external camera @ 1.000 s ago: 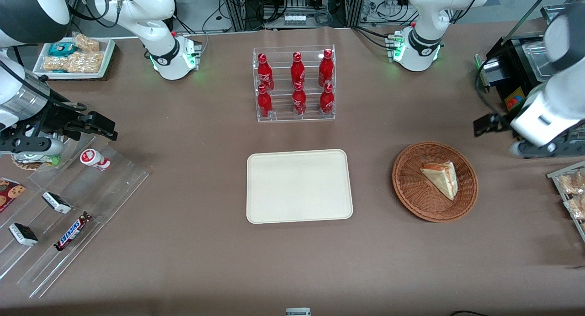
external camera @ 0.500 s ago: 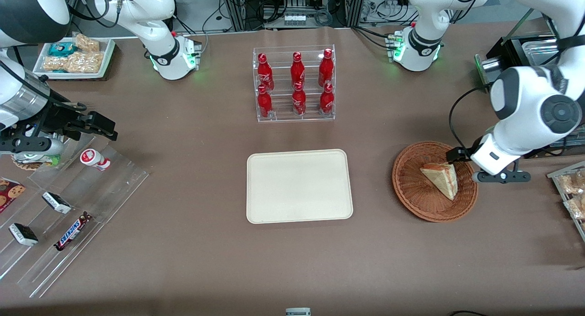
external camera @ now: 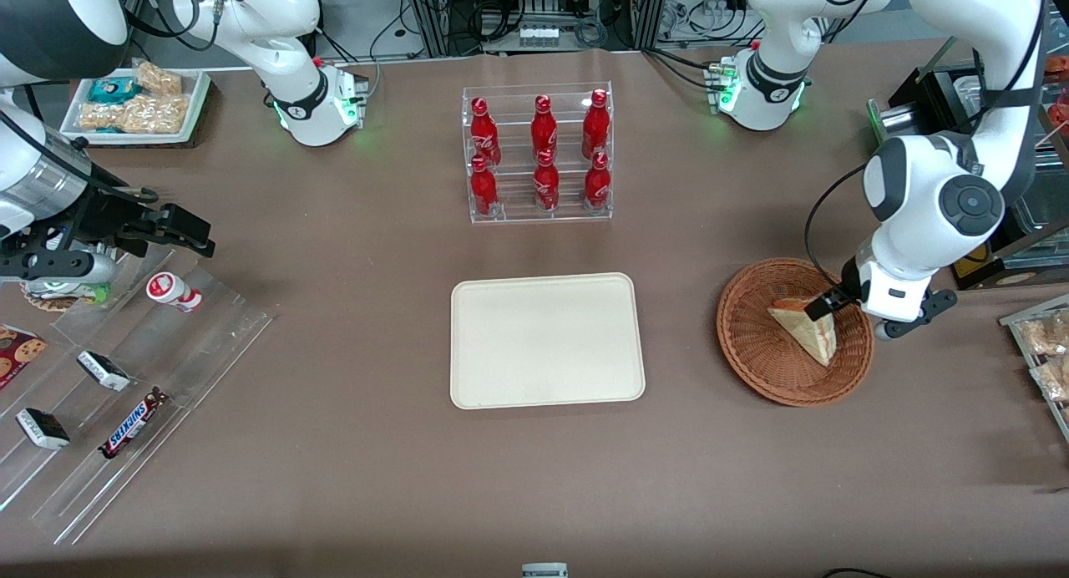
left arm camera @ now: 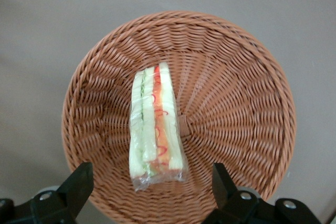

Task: Place sandwich from basket to tray
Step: 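Lower the open left gripper over the wrapped sandwich in the wicker basket, then close the left gripper on the sandwich's upright edge, then lift the sandwich and carry it over the cream tray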

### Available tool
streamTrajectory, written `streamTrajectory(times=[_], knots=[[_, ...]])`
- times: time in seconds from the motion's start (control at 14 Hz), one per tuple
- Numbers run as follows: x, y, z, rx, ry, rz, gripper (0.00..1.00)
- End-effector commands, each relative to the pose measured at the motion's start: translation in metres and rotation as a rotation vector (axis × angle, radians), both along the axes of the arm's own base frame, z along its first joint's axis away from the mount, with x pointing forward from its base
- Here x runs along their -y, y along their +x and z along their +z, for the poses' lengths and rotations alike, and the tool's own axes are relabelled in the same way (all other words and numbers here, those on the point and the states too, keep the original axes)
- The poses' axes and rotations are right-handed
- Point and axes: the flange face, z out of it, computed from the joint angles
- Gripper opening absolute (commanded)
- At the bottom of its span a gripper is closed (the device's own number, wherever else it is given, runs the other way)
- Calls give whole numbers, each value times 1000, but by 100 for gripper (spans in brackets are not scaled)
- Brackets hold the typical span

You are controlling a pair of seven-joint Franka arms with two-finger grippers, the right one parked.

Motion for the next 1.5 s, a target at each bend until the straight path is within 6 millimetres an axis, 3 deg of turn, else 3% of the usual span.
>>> streamTrajectory(times=[0.0, 0.14, 0.21, 0.29, 0.36, 0.5, 0.79, 0.93, 1.0, 1.07, 1.29, 1.43], knots=[[2, -2, -34, 37, -3, 143, 100], [1, -6, -60, 16, 0, 141, 100], [2, -7, -69, 1, 2, 140, 87], [2, -7, -70, -1, 2, 140, 54], [2, -7, -68, -2, 2, 138, 15], [1, -4, -55, -10, 4, 138, 2], [14, 34, 4, -99, 20, 119, 0], [56, 43, 24, -83, 18, 7, 0], [69, 46, 28, -74, 14, -49, 2], [94, 50, 26, -66, 12, -143, 2], [215, 67, 23, -17, 12, -324, 2], [290, 58, 6, -5, 12, -364, 2]])
